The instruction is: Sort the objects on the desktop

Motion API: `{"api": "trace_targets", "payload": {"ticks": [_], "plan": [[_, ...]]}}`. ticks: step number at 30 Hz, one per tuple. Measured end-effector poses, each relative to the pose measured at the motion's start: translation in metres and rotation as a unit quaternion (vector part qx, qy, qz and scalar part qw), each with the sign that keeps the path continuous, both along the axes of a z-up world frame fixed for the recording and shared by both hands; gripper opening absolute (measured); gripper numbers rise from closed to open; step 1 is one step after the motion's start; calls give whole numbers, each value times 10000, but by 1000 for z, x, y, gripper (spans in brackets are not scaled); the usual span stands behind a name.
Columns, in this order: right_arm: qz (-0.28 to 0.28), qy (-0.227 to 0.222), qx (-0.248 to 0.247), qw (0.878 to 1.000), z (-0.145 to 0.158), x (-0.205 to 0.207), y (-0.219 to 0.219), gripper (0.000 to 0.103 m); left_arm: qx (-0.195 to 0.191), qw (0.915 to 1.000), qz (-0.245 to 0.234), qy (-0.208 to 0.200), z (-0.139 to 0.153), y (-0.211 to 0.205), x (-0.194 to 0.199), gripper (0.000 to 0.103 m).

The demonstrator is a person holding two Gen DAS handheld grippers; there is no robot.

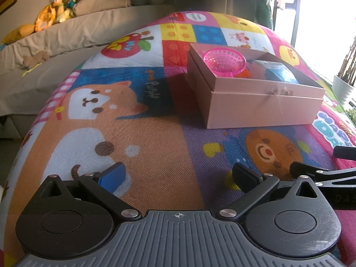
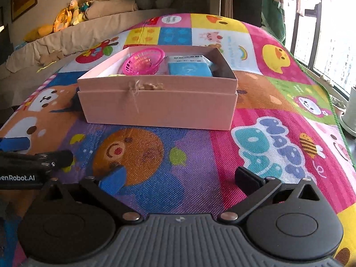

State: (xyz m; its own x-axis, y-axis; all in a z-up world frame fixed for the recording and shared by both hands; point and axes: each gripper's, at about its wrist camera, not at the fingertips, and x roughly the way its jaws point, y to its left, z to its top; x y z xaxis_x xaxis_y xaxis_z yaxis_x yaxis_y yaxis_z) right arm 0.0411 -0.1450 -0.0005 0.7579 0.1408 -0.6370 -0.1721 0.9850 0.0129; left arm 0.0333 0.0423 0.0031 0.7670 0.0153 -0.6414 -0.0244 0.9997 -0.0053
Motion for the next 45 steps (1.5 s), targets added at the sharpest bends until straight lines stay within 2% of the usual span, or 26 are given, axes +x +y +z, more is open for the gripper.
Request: {"api": "trace_targets", "payload": {"ticks": [45], "plan": [[21, 2, -16, 10000, 0, 0, 0, 103, 69, 10000, 34, 21, -1, -3, 1, 103]]}}
